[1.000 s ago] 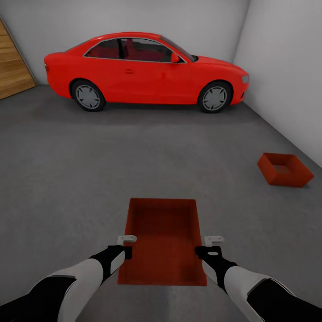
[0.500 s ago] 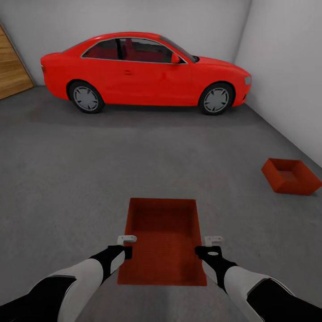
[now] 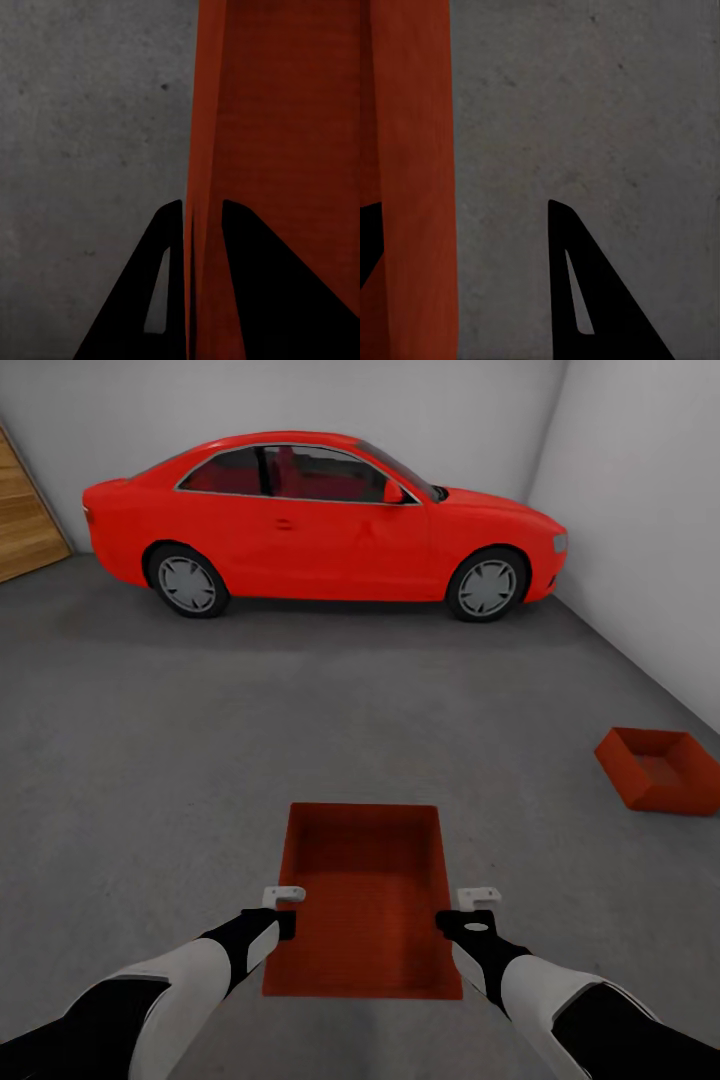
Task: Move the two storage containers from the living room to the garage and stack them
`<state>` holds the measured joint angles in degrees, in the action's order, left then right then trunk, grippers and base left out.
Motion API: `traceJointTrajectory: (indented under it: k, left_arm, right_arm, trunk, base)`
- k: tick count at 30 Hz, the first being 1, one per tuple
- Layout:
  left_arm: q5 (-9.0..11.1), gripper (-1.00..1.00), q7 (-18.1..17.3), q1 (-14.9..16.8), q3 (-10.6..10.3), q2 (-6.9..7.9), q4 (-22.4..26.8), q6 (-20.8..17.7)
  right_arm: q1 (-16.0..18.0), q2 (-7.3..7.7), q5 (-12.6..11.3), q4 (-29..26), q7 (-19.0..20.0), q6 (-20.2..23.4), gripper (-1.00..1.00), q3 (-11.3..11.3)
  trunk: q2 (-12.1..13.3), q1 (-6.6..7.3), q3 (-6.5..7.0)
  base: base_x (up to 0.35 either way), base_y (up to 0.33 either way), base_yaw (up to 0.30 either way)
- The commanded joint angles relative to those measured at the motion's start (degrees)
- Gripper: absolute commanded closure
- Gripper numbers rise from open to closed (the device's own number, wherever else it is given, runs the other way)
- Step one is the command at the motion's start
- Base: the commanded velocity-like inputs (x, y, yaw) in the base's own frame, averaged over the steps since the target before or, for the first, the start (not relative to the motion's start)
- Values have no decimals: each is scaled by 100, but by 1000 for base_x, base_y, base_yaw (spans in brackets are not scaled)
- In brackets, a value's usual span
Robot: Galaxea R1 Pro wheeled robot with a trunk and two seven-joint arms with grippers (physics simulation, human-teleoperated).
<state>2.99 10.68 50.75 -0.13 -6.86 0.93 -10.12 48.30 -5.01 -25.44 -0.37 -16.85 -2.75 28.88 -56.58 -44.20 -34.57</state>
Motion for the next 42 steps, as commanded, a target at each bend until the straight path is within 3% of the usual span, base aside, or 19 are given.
traceJointTrajectory:
  k: [1, 42]
  left_arm:
    - [-9, 100, 39, 2, -31, 0, 12, -34]
    - [-9, 100, 39, 2, -31, 0, 12, -41]
  right_arm:
    - [4, 0, -76, 11, -34, -33, 100, 30]
    - [4, 8, -75, 11, -64, -42, 100, 30]
  trunk:
    - [-3, -4, -4]
    - [-3, -4, -4]
  base:
    - [322, 0, 0]
    - [322, 0, 0]
